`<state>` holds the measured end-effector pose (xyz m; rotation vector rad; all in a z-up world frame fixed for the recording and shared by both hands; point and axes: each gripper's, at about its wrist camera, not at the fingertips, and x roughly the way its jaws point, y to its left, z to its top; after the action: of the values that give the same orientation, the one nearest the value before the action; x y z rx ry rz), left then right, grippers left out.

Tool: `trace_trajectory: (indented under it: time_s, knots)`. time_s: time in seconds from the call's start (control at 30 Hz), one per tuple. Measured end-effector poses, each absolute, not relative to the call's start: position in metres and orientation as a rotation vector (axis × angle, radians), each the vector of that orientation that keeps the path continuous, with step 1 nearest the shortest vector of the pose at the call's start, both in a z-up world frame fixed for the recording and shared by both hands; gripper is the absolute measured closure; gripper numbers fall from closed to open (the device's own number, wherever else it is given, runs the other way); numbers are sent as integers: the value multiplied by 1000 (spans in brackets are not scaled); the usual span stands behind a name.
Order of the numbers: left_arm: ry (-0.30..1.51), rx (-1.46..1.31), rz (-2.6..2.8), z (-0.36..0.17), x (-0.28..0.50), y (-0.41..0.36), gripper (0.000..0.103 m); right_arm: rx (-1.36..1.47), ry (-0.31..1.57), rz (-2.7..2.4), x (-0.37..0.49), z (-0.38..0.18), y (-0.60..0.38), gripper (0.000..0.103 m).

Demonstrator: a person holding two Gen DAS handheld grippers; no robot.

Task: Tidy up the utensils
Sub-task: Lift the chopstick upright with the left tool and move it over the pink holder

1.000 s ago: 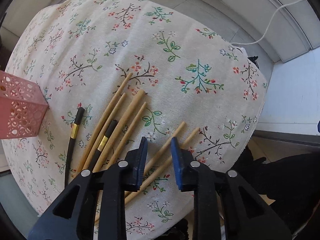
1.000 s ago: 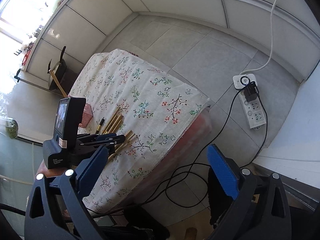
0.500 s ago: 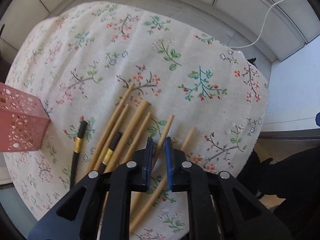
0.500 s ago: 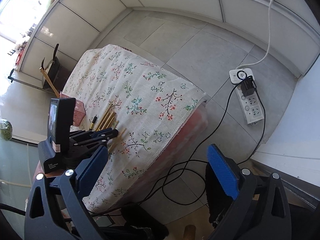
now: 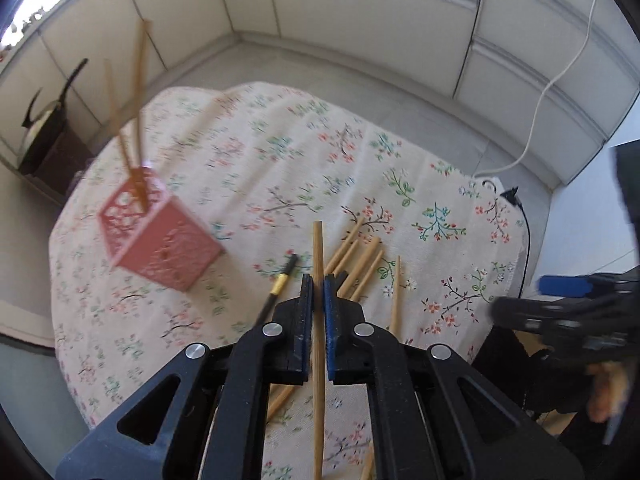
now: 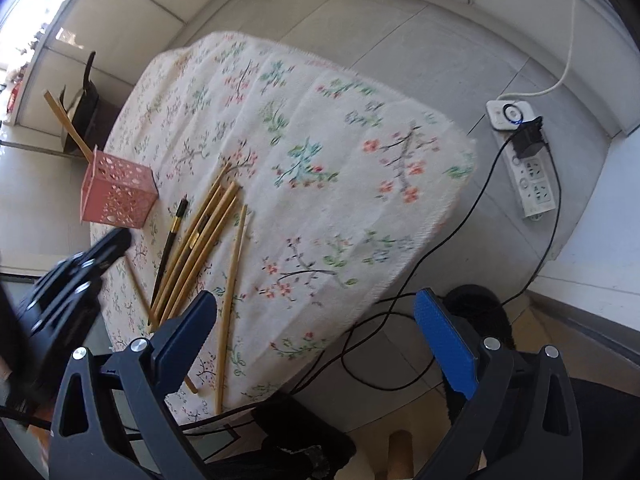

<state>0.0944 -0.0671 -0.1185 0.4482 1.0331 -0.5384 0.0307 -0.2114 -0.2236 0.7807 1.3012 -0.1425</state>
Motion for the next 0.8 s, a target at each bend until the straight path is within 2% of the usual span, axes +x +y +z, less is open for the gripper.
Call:
trace_trajectory:
  time_s: [0.3, 0.53, 0.6, 0.63, 0.7, 0.77, 0.8]
  knots:
    - [859, 333, -423, -53, 77, -19, 98, 689, 1412, -150, 79, -251, -153, 8]
    - [767, 282, -365, -22, 72, 8, 98, 580, 1411, -217, 107, -254, -127, 20]
    - [752, 267, -353, -17, 72, 12, 98, 556, 1399, -248, 111, -253, -125, 29]
    - [744, 260, -344, -15, 72, 14, 98, 545, 1391, -266, 112, -252, -124, 38]
    - [732, 242, -336, -12, 72, 17, 98, 510, 1367, -295, 115, -248, -123, 58]
    - [720, 221, -329, -8, 72, 20, 98, 505, 1349, -291, 117, -249, -126, 87]
    - [716, 215, -326, -7, 72, 22, 98, 520, 1341, -284, 117, -249, -129, 90]
